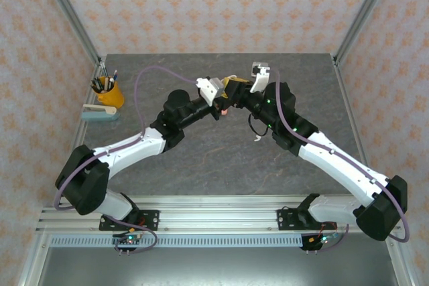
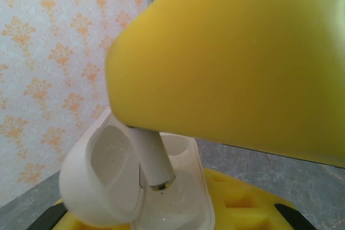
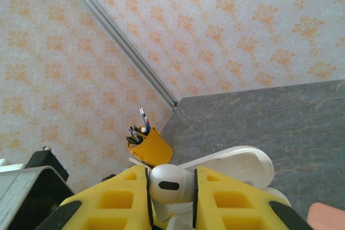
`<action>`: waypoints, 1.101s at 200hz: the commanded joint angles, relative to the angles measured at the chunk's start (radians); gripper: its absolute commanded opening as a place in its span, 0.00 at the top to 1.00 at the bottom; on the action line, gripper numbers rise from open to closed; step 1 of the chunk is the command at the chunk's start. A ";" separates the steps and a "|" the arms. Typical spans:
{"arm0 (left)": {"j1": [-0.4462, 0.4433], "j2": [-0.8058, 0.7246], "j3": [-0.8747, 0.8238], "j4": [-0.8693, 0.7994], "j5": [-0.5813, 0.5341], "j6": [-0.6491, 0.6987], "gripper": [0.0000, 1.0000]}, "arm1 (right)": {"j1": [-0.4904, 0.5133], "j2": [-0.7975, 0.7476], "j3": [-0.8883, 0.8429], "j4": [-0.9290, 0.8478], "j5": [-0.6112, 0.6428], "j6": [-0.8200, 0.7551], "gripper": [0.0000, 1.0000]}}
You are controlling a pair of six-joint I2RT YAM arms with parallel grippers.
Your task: Insert wireless bluetooth earbuds into charging case
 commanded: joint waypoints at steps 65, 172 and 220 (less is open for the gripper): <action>-0.014 0.006 0.023 0.034 -0.127 0.006 1.00 | 0.006 -0.004 -0.016 0.062 0.018 0.014 0.79; -0.027 -0.020 0.018 0.027 -0.125 0.009 1.00 | 0.006 0.055 0.002 0.055 0.057 -0.006 0.80; -0.029 -0.025 0.016 0.027 -0.128 0.014 1.00 | 0.006 0.057 0.002 0.041 0.077 -0.022 0.80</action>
